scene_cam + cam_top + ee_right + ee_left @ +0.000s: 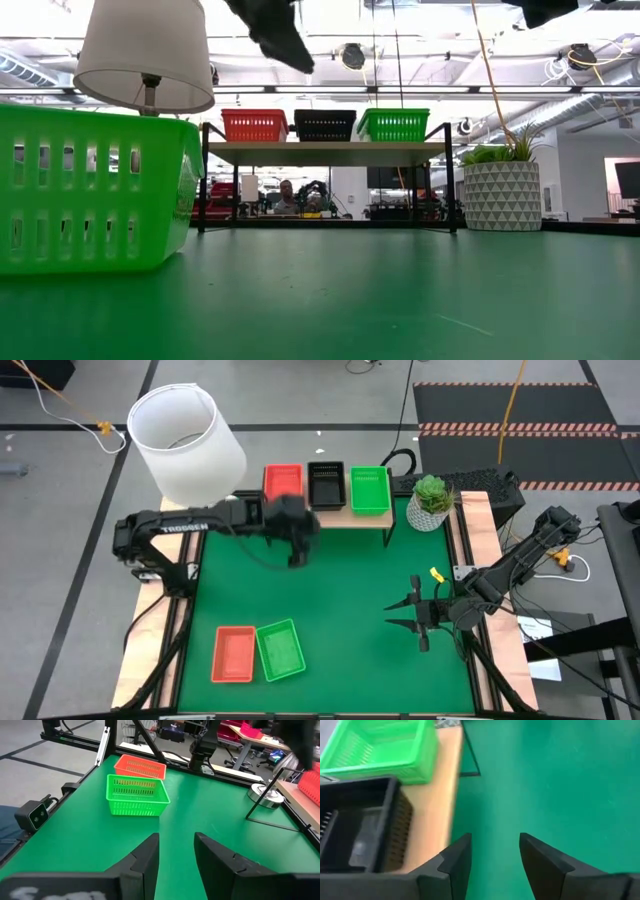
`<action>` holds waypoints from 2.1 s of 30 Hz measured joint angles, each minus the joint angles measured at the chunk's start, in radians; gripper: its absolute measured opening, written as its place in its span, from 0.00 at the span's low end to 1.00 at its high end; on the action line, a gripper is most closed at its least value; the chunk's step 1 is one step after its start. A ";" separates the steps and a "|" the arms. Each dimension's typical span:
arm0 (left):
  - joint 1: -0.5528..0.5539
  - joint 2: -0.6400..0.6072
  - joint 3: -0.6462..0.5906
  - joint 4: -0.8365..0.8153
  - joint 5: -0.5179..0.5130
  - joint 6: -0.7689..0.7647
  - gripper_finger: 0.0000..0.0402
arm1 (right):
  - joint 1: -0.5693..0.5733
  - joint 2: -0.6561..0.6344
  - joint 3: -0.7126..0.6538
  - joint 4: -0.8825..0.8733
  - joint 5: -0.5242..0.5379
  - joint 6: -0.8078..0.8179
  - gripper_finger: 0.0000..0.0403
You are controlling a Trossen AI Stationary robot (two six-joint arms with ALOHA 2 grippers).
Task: Stack baskets on shelf by color
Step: Stack the green basket into the green basket on the shelf
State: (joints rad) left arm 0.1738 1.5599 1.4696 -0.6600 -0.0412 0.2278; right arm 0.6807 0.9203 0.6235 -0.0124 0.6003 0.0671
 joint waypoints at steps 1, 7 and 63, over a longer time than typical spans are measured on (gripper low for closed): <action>-0.034 -0.001 0.000 -0.015 -0.037 -0.019 0.42 | 0.000 0.000 0.000 0.000 0.000 0.002 0.29; -0.244 -0.003 0.000 -0.147 -0.184 -0.171 0.42 | 0.000 0.000 0.000 0.000 0.000 0.026 0.29; -1.024 0.255 -0.400 0.288 -0.455 -1.048 0.30 | -0.077 0.268 0.000 0.414 0.075 0.148 0.29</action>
State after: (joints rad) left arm -0.8502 1.8145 1.0695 -0.3723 -0.4960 -0.8201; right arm 0.6033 1.1882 0.6239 0.4018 0.6750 0.2149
